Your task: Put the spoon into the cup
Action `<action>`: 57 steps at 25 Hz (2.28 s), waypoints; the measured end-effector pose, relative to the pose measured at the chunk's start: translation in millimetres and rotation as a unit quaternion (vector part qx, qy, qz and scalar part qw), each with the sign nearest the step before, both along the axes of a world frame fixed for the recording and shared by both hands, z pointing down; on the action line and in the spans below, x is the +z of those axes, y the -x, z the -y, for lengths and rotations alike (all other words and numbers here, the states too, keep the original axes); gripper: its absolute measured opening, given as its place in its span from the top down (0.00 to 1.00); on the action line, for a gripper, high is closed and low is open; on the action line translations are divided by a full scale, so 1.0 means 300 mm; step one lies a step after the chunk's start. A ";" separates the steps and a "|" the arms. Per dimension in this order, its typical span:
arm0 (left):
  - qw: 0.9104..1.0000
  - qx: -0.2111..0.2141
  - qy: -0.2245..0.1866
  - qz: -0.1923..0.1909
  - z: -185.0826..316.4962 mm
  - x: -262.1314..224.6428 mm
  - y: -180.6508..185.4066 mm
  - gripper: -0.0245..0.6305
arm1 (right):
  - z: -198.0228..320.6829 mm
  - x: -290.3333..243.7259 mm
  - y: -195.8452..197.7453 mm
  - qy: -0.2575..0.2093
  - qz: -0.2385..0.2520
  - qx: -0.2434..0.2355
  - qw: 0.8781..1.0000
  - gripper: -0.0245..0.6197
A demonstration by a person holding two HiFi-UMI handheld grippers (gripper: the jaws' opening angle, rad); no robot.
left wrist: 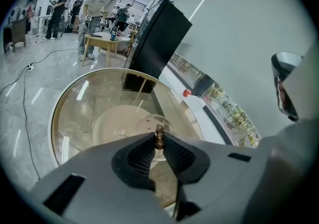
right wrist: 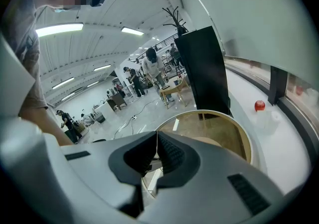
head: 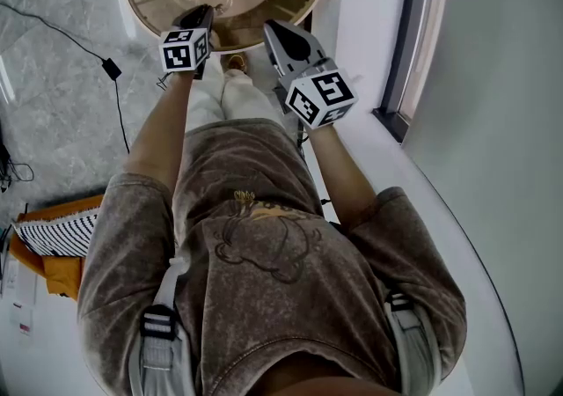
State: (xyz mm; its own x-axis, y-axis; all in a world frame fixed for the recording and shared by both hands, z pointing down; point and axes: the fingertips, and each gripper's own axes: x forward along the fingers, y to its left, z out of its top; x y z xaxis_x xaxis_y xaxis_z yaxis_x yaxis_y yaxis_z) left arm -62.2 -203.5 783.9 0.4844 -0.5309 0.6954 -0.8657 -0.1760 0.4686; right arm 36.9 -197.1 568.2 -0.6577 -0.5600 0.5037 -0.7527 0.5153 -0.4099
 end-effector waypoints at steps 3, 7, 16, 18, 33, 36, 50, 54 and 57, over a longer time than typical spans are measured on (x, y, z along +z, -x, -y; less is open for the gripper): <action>1.000 -0.003 0.002 0.004 0.001 0.002 0.009 0.88 | 0.003 0.004 -0.001 0.003 -0.001 0.000 1.000 0.93; 1.000 -0.001 0.004 0.005 0.005 0.005 0.013 0.88 | 0.017 0.001 0.007 0.001 0.000 -0.003 1.000 0.93; 1.000 0.003 0.014 0.024 -0.005 0.017 0.036 0.74 | 0.031 0.002 0.010 0.005 0.003 -0.003 1.000 0.93; 1.000 0.002 0.017 0.026 -0.013 0.020 0.045 0.72 | 0.029 -0.006 0.008 0.005 0.004 -0.002 1.000 0.93; 0.999 -0.010 0.019 0.039 -0.026 -0.041 0.110 0.69 | 0.043 -0.057 0.039 -0.006 0.011 -0.010 1.000 0.93; 0.999 -0.017 0.014 0.045 -0.033 -0.084 0.130 0.77 | 0.045 -0.094 0.056 -0.014 0.015 -0.015 1.000 0.93; 0.999 -0.026 -0.006 0.023 -0.070 -0.375 0.142 0.93 | 0.019 -0.264 0.081 -0.046 0.028 -0.025 0.998 0.93; 0.999 -0.020 -0.031 0.013 -0.067 -0.508 0.136 0.93 | 0.008 -0.310 0.080 -0.053 0.038 -0.019 0.998 0.93; 0.998 -0.003 -0.065 0.010 -0.051 -0.630 0.127 0.93 | 0.006 -0.349 0.086 -0.063 0.041 -0.021 0.997 0.93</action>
